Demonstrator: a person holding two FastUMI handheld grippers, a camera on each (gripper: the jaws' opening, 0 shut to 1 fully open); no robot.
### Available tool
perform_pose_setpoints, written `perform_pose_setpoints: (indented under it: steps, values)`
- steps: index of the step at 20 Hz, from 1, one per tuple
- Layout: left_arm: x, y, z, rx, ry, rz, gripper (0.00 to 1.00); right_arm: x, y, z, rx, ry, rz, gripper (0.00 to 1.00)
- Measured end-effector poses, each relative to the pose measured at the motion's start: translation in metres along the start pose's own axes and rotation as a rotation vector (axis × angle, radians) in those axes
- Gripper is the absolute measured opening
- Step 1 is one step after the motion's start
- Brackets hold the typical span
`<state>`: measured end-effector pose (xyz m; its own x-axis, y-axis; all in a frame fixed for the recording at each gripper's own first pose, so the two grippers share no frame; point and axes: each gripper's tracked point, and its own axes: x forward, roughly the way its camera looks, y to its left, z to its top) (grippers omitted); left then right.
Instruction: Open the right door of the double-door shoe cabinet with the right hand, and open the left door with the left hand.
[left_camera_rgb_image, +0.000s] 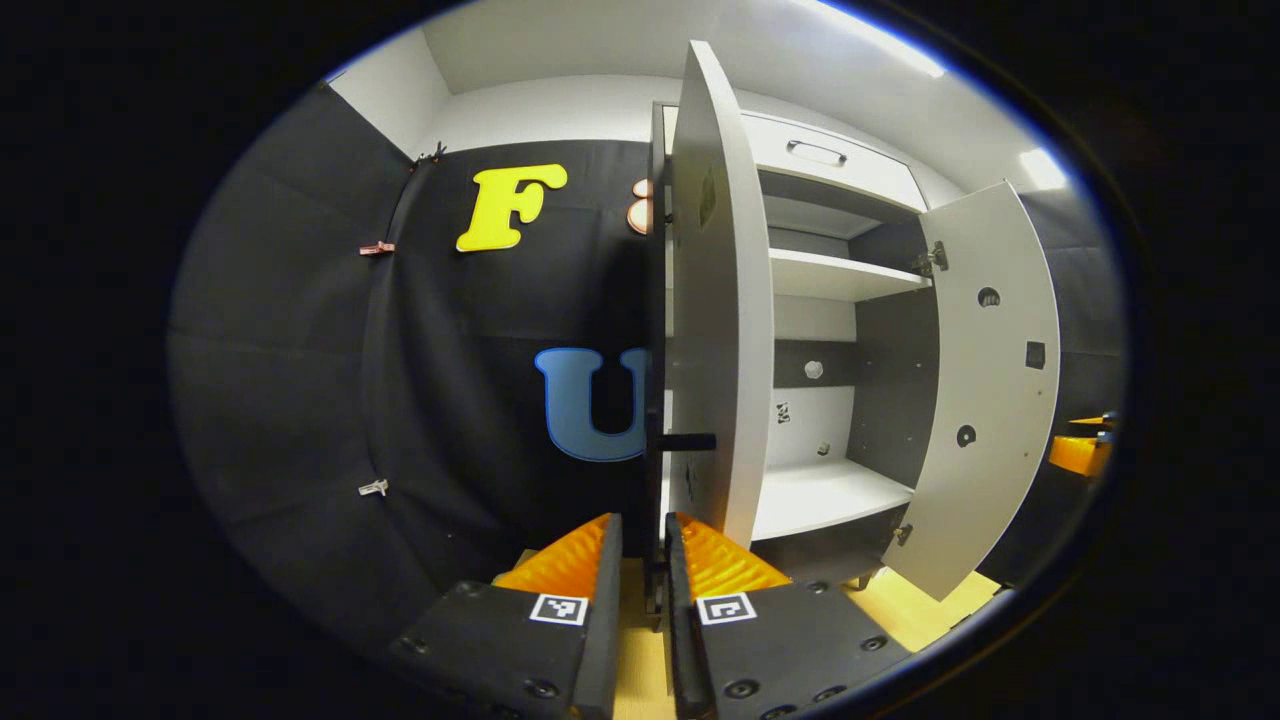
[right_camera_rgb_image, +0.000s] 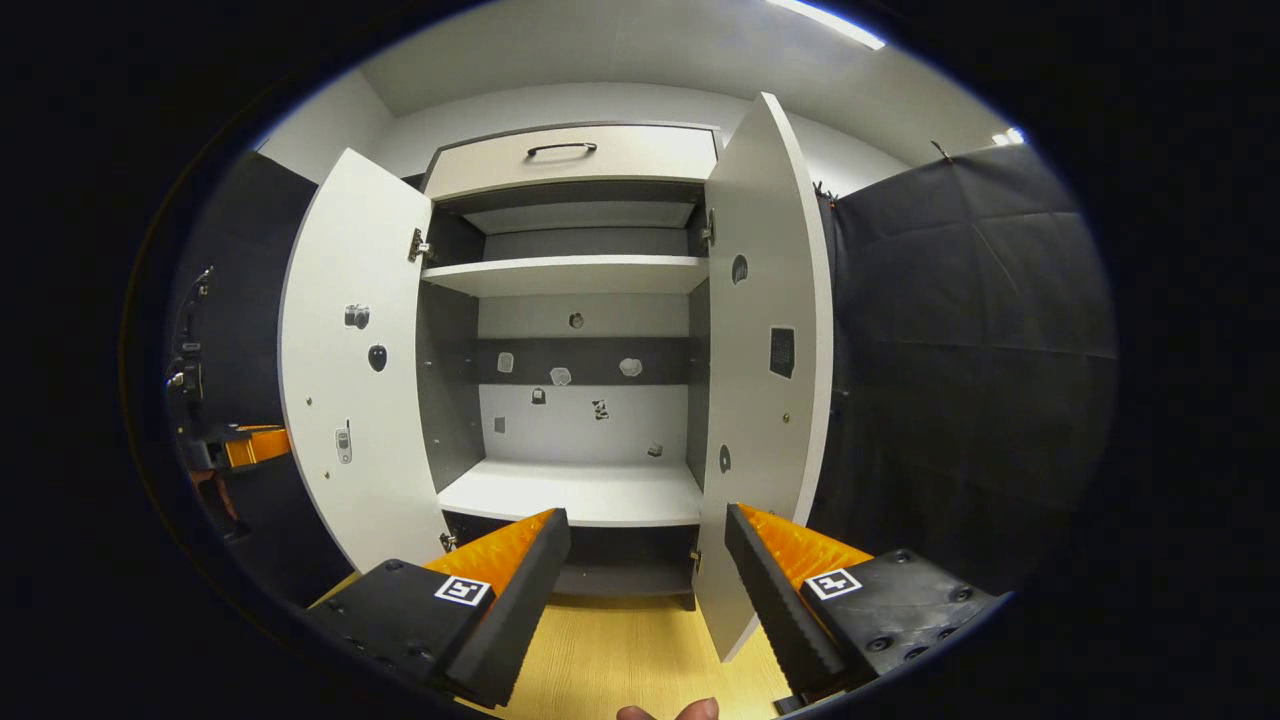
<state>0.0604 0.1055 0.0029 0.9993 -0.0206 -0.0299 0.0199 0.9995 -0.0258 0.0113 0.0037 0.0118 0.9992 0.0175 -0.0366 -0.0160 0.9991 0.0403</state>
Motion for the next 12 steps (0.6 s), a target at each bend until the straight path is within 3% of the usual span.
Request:
perform_pose_setpoints:
  steps: [9,11,12]
  values:
    - [-0.045,-0.01,0.006,-0.002,-0.008,0.02,0.63,0.003,-0.001,0.011,-0.004,-0.017,0.008,0.98]
    - [-0.051,-0.015,0.006,-0.003,-0.014,0.012,0.75,0.004,0.001,0.014,-0.004,-0.021,0.011,0.98]
    - [-0.053,-0.018,0.005,-0.006,-0.015,0.011,0.87,0.004,0.001,0.015,-0.005,-0.022,0.011,0.98]
